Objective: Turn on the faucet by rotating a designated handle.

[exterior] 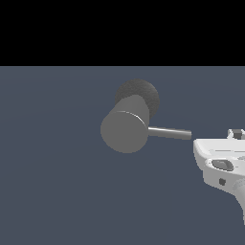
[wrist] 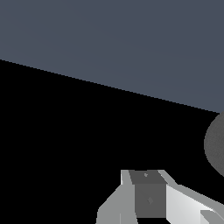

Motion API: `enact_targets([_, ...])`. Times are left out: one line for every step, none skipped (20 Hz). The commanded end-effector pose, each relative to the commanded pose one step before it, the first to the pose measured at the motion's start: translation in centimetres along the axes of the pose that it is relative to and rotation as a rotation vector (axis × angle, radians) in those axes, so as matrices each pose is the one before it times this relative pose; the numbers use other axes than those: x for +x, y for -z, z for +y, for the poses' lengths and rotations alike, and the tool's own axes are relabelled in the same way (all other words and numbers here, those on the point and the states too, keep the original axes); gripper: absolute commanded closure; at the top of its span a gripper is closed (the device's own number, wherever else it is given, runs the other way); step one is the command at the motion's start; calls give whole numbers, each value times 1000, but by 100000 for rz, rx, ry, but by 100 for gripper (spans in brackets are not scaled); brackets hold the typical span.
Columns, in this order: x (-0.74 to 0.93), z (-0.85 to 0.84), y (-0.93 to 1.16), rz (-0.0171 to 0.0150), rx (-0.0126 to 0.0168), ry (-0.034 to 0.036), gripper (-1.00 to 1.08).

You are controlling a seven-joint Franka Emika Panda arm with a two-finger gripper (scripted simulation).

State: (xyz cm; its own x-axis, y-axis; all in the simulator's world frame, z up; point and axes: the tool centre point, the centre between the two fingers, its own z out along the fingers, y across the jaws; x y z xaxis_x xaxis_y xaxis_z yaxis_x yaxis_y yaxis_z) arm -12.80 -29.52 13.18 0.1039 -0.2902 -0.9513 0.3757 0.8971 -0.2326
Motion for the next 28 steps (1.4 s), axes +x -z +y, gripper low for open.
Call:
enact_targets([437,639,483,1722,-245,-2164,108])
enact_targets([151,292,160,622,-284,-750,108])
enact_targets([148,288,126,606,-379,-526,108])
enact_targets([162,315,103,657,-506,-364,108])
enact_targets([169,359,80,717,-635,-256,108])
enact_targets([160,410,52,752,-728,-232,108])
enact_targets([121,438,21,699,-704,-330,108])
enact_targets([60,439,-2,578,-571,-538,108])
enact_targets([5,436,-15,448,-452,-738,108])
enact_targets([-32,413,-17,314,-389,-795,108])
enact_targets([-53,398,-13,209,-385,-795,108])
enact_targets([-67,392,-7,125,-417,-770,108])
enact_targets([-76,391,0,53,-470,-728,108])
enact_targets([-83,394,9,-11,-537,-675,108])
enact_targets([-97,447,20,-76,-686,-691,108])
enact_targets([-110,504,32,-133,-844,-717,108])
enact_targets([-118,565,44,-167,-995,-764,108])
enact_targets([-116,608,54,-155,-1090,-817,108])
enact_targets([-83,520,49,-71,-916,-731,108])
enact_targets([-51,428,41,24,-715,-654,108])
enact_targets([-23,351,33,113,-535,-603,108])
enact_targets([-1,303,29,200,-403,-593,108])
enact_targets([22,275,28,287,-308,-605,108])
enact_targets([48,262,32,395,-233,-644,108])
enact_targets([82,246,39,517,-154,-673,108])
enact_targets([124,226,52,654,-72,-684,108])
enact_targets([180,201,73,810,8,-663,108])
enact_targets([234,158,100,911,70,-548,108])
